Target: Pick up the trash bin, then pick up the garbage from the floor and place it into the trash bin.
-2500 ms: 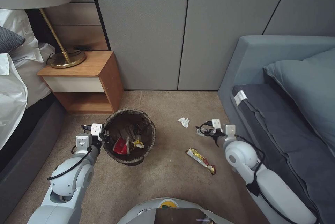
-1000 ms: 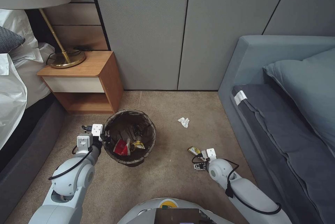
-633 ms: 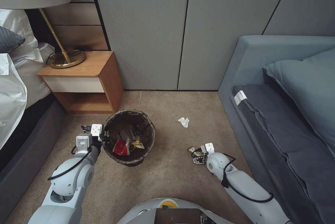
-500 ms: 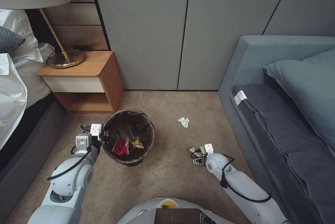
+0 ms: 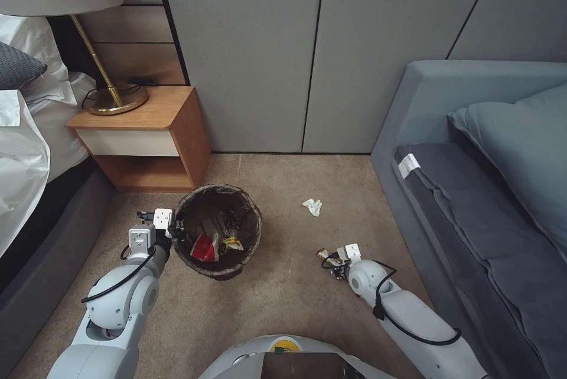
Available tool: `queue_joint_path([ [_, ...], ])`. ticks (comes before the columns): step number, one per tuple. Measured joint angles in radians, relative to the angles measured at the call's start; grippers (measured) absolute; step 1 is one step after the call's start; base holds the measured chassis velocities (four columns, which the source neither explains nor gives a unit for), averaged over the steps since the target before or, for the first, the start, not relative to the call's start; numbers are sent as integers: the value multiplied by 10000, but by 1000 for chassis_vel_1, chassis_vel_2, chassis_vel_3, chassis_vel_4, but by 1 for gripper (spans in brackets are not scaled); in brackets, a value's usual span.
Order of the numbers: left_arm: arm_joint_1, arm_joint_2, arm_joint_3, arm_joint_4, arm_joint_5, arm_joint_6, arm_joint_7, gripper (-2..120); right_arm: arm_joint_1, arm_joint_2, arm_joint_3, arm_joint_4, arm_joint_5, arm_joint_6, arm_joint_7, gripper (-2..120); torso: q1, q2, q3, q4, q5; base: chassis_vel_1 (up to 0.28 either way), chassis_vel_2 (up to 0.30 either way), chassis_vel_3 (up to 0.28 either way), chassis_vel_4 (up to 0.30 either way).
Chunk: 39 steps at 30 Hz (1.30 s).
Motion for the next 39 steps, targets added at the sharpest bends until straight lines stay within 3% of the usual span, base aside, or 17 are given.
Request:
queue_joint_path([
  [10,22,12,0,-108,-29,93,-12,0,-31,-35,168,69,-5,-14,120,7,0,0,1,-8,-3,0,0,0,0],
  [13,32,18,-3,-145,-42,96,-34,0,-75,-91,268,175,7,-16,140,0,0,-1,1,-9,-6,0,0,0,0],
  [19,50,89,-26,-279,-121,102,-147,0,-356,-376,741,1021,369,-19,218,0,0,-1,1,-7,-2,0,0,0,0],
  [30,134,157,-33,-337,-76,109,-246,0,-1174,-1722,1832,5118,2140,-21,781,0,0,-1,0,-7,-3,0,0,0,0],
  [35,137,124,32,-285,17,113,-235,0,-472,-2220,2008,7143,3473,-21,1172,0,0,0,0,-3,-4,0,0,0,0],
  [37,136,112,40,-275,38,113,-231,0,-275,-2308,2013,7418,3690,-15,1214,0,0,-1,0,1,-5,0,0,0,0],
  [39,132,105,54,-219,102,114,-211,0,524,-2677,1954,8343,4827,-17,1239,0,0,0,0,-5,-3,0,0,0,0],
])
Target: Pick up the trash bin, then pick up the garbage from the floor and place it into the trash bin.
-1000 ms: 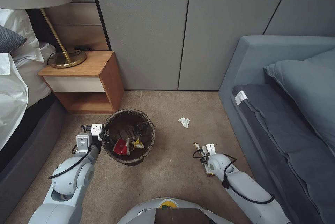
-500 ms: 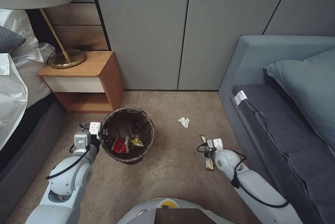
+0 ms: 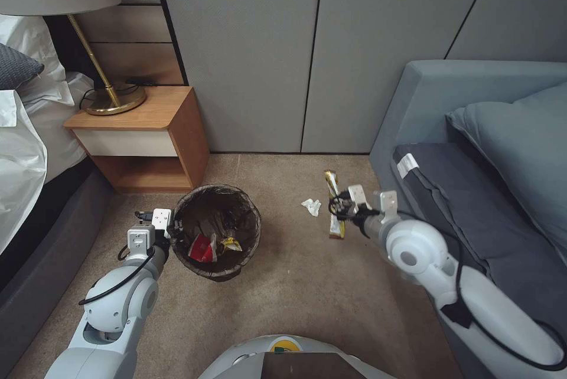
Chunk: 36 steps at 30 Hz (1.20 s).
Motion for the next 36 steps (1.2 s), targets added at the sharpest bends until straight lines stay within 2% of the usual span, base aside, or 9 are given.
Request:
queue_joint_path([
  [3,0,-3,12,41,29,0,14,0,747,-267,-168,472,812,-1,-44,0,0,0,1,0,-4,0,0,0,0],
  [5,-6,-48,37,76,88,0,11,0,2233,-542,-621,852,1862,13,-175,0,0,0,0,-1,0,0,0,0,0],
  [9,-7,-135,104,89,133,0,18,0,3814,-441,-1282,897,2737,52,-170,0,0,0,1,3,-2,0,0,0,0],
  [11,-19,-199,136,97,174,0,10,0,5223,-69,-2397,646,3406,95,-2,0,0,-1,1,0,0,0,0,0,0],
  [12,-19,-199,136,97,174,0,10,0,5223,-69,-2397,646,3406,95,-2,0,0,-1,1,0,0,0,0,0,0],
  [15,-52,-201,111,114,180,-1,12,0,7258,563,-4192,-5,4057,266,81,0,1,0,2,2,-5,0,0,0,0],
  [19,-62,-196,86,142,181,-2,13,0,8353,1231,-5471,-803,4174,424,134,0,0,0,2,2,-6,0,0,0,0],
  [25,-26,-192,81,-80,204,-2,20,0,8789,2318,-6699,-1707,4201,498,505,0,1,-1,3,1,-5,0,0,0,0],
  [36,23,9,-68,-853,68,-7,43,0,8401,3658,-7526,-2358,4291,572,972,0,0,-1,1,-1,-2,0,0,0,0],
])
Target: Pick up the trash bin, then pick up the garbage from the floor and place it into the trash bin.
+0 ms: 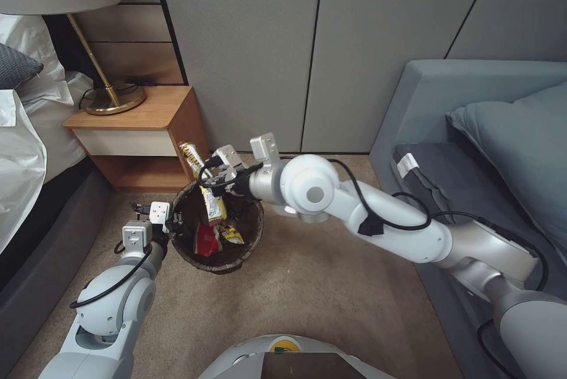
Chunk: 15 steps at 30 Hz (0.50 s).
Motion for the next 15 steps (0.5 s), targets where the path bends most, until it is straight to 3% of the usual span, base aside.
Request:
queue_joint_path([
  [15,9,58,1,-240,-83,2,51,0,-437,127,-561,-767,-644,-66,124,0,0,0,0,0,3,0,0,0,0],
])
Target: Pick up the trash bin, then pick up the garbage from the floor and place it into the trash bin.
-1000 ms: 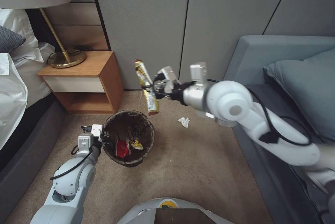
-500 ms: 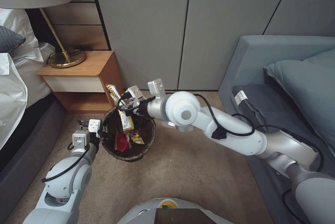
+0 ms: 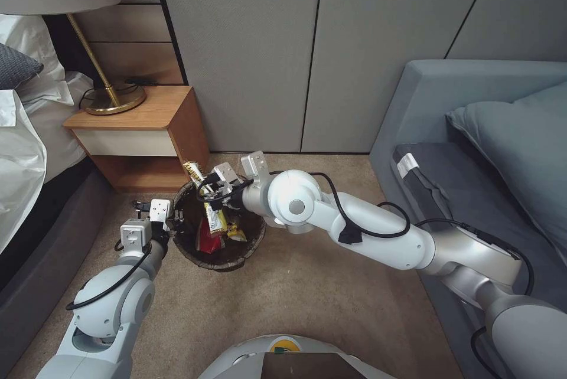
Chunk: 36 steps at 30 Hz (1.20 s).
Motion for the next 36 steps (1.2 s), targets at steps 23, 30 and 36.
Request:
queue_joint_path([
  [23,12,-23,-21,-33,-36,1,4,0,-329,295,-293,-713,-663,-114,38,36,0,0,0,1,0,0,0,0,0],
  [30,30,-4,-79,-122,-83,2,-3,0,-137,417,-281,-487,-394,-119,184,63,0,0,0,1,0,0,0,0,0],
  [36,35,6,-93,-164,-104,1,-11,0,98,318,-27,19,72,-120,479,82,0,0,0,2,0,0,0,0,0],
])
